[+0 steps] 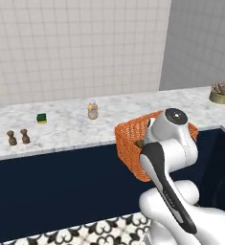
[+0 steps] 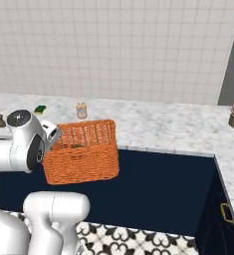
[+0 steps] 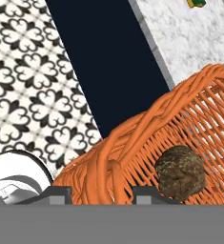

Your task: Open the cabinet, pick up the bread from the cabinet and place it in the basket. Then move the basket to the dining counter.

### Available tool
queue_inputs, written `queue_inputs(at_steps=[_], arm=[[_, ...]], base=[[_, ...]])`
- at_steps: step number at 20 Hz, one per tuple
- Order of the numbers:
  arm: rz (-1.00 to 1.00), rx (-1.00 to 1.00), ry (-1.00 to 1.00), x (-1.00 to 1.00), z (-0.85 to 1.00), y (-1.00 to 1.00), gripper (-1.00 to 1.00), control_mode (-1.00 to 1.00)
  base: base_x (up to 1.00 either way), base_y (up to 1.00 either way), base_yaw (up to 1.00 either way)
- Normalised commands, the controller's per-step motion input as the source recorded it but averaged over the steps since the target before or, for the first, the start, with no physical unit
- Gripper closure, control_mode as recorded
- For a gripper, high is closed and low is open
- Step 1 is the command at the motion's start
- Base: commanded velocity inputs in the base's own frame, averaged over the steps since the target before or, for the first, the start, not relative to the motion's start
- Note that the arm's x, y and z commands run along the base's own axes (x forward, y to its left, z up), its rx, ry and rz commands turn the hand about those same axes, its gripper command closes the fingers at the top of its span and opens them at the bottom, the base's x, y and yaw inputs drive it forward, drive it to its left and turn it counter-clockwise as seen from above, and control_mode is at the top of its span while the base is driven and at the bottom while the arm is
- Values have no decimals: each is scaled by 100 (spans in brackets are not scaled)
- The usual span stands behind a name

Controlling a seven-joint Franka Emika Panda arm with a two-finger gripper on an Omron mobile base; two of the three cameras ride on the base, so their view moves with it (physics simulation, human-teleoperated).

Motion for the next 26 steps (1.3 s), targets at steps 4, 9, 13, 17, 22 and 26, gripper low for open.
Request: queue_inputs(at_steps=[4,9,13,17,22,26], arm=[[0,0,0,0,0,0,100,100],[0,0,0,0,0,0,100,100],[0,0,0,0,0,0,100,100],[0,0,0,0,0,0,100,100],[0,0,0,0,0,0,100,100],[0,0,0,0,0,0,100,100]], base=[[94,0,2],[54,0,0],[69,0,0],[75,0,0],[1,-3,0],[0,0,0]])
